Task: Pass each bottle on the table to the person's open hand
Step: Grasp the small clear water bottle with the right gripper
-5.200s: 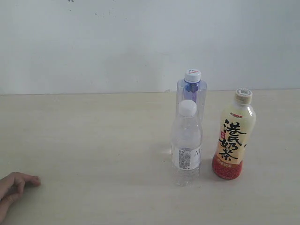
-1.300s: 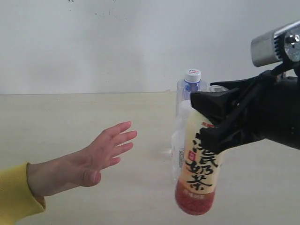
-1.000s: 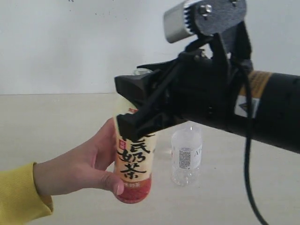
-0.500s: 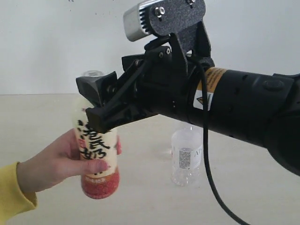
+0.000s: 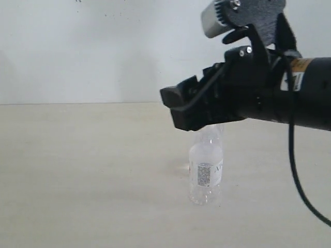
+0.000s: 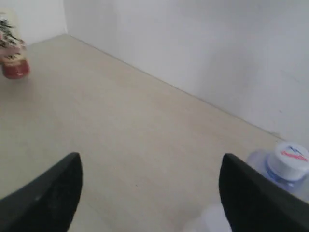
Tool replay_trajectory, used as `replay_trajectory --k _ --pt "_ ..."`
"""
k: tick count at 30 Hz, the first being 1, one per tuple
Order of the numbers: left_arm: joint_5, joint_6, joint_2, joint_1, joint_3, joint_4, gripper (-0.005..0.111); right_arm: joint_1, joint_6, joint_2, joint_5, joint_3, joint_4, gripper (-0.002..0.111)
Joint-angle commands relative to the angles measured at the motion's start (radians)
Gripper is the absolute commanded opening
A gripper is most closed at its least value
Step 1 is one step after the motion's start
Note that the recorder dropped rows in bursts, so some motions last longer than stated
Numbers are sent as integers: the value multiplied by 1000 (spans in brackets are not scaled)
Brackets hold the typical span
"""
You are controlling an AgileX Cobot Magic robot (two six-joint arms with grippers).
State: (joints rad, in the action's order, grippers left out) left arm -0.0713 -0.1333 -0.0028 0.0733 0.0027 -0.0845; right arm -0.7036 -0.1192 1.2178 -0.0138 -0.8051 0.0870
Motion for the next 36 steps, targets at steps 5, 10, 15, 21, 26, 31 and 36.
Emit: replay_trajectory --k 5,10,15,21,26,31,36 --pt "5 -2 3 -1 -3 -3 4 67 -10 -132 -37 173 7 73" --pt "5 -2 3 -1 -3 -3 4 67 -10 -148 -309 352 7 73" --pt "5 -2 3 -1 -3 -3 4 67 -14 -137 -590 497 7 73" --pt "5 -2 3 -1 -3 -3 4 67 -21 7 -772 513 -15 73" --pt "5 -2 3 -1 -3 -3 4 67 -10 166 -931 513 8 73" --pt "5 -2 3 -1 -3 -3 4 67 6 274 -1032 477 11 66" --pt "5 -2 3 -1 -3 -3 4 67 -14 329 -975 381 30 65"
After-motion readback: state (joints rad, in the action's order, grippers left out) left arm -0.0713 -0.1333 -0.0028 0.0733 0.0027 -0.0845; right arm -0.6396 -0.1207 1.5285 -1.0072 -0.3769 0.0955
